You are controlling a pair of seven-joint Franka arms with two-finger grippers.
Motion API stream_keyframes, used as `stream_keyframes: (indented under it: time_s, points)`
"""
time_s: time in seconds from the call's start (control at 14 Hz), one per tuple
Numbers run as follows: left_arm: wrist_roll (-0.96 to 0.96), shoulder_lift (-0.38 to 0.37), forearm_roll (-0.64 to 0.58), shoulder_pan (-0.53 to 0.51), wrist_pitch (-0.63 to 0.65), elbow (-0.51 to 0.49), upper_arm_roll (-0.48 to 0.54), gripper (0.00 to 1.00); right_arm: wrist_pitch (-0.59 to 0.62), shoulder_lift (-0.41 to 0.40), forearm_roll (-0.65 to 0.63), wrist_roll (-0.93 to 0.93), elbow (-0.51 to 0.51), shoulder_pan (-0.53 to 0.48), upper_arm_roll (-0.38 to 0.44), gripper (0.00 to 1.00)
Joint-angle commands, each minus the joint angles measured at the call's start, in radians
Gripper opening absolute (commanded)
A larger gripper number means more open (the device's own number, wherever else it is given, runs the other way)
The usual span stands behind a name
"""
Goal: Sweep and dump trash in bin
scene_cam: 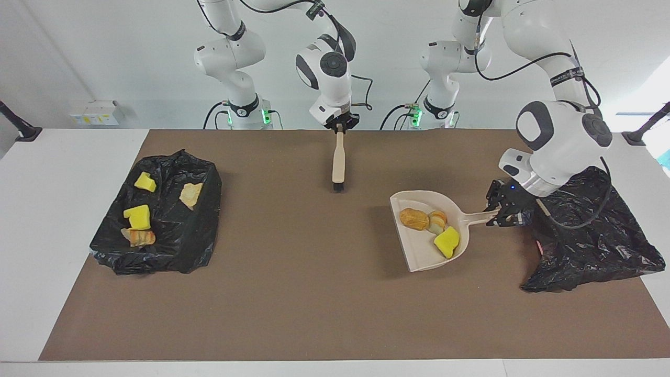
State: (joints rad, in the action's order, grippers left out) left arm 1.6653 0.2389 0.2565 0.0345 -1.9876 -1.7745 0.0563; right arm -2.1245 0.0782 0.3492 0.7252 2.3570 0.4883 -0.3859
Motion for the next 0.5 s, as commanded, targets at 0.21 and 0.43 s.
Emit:
stream_keyframes:
  time_s: [0.21,0.43]
  points:
    - [0.2,0.014,-0.058,-0.169,0.156,0.124,-0.007,0.0,-0.02,-0.001,-0.01,-0.026,0.016,0.009,0.004,0.0]
    - [0.292,0.014,-0.086,-0.264,0.173,0.145,-0.007,0.0,-0.028,-0.017,-0.015,-0.04,0.016,0.009,0.004,0.0]
